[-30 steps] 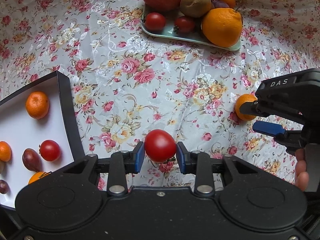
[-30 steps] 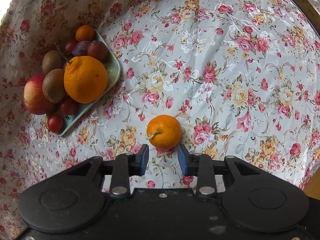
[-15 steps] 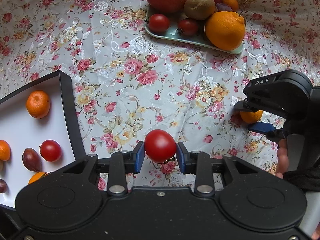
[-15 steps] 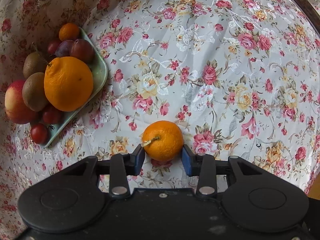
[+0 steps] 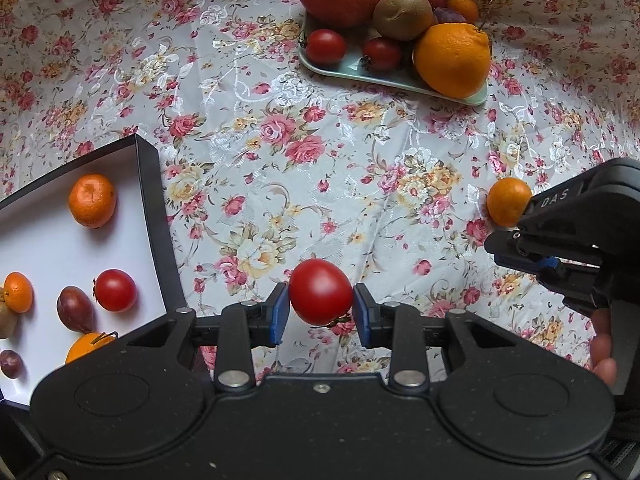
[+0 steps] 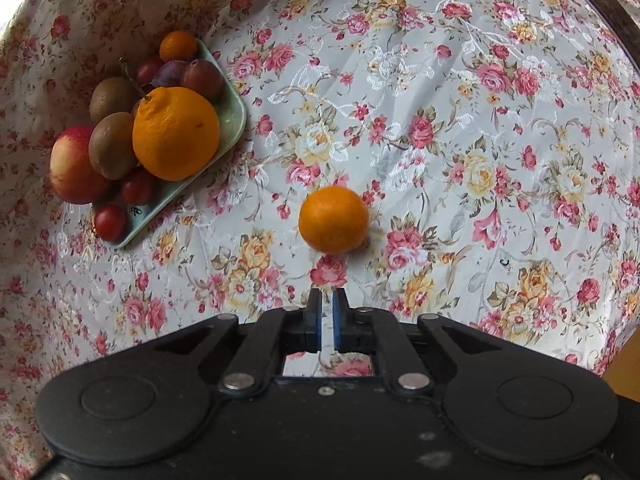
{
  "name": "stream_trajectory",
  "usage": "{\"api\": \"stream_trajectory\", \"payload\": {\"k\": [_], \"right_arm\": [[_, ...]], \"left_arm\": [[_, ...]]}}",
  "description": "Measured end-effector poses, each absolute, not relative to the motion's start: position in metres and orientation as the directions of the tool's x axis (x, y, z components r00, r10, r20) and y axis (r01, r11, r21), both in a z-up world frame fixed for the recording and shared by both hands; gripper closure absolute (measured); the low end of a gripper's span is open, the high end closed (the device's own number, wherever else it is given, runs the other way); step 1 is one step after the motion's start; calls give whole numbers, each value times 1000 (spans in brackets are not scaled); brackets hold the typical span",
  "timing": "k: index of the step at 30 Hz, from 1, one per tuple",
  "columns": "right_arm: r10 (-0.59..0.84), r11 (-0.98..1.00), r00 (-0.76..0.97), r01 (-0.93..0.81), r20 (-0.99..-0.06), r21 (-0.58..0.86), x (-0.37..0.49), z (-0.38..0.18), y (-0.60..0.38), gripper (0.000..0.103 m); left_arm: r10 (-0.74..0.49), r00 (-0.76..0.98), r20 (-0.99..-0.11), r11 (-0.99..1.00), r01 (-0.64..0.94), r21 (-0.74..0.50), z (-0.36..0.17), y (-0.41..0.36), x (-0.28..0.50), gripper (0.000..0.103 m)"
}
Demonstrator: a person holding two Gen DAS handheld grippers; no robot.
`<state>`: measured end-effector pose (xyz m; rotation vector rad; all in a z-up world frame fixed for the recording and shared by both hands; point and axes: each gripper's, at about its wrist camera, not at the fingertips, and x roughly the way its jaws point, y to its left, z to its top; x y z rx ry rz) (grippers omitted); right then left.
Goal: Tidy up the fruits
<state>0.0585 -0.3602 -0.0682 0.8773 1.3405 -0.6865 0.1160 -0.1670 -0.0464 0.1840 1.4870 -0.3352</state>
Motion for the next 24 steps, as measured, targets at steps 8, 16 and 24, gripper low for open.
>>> {"api": "stream_trajectory", "payload": {"k": [8, 16, 24], "right_arm": [[44, 471, 316, 830, -948, 299, 28, -35, -371, 84], [14, 572, 291, 782, -957, 247, 19, -21, -376, 55], [56, 710, 334, 649, -941, 273, 14, -25, -369, 60]], "left_arm": [[-141, 41, -989, 942, 312, -122, -42, -156, 98, 61], [-150, 47, -988, 938, 321, -127, -37, -151, 82, 61], [-151, 55, -987, 935, 333, -125, -34, -151, 75, 61]]}}
